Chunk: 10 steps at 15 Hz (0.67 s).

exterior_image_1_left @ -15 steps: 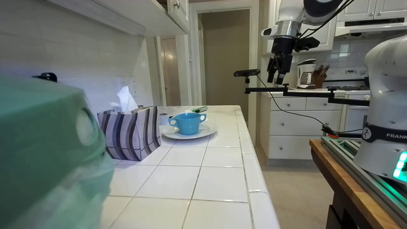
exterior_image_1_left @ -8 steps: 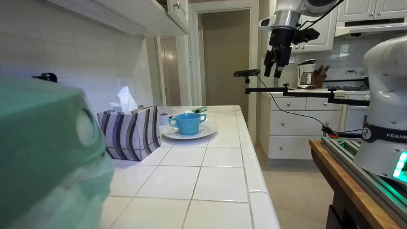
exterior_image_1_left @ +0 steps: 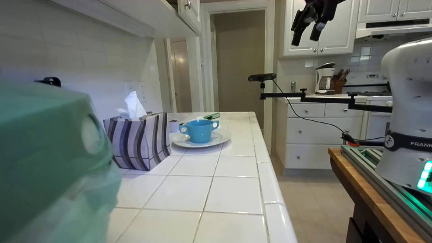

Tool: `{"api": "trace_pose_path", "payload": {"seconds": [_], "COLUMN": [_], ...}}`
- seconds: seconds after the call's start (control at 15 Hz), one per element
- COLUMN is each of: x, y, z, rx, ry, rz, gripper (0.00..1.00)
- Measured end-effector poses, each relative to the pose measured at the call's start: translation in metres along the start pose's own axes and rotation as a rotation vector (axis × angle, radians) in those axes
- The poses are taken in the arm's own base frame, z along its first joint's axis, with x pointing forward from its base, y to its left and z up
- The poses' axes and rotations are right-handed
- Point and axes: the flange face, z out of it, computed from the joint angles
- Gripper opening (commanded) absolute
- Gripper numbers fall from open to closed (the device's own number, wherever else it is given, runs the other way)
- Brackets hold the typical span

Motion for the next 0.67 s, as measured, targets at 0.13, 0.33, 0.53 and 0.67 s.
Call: {"api": "trace_pose_path", "payload": {"seconds": [0.13, 0.33, 0.53, 0.67], "x": [-0.003, 0.000, 0.014, 0.026], "y": [-0.012, -0.041, -0.081, -0.104], "z": [-0.029, -0.062, -0.079, -0.087], "rx": [0.002, 0.024, 0.025, 0.007], "ry": [0.046, 0.147, 0.262, 0.339], "rz": [0.015, 0.020, -0.010, -0.042], "gripper": [1.00, 1.00, 1.00, 1.00]}}
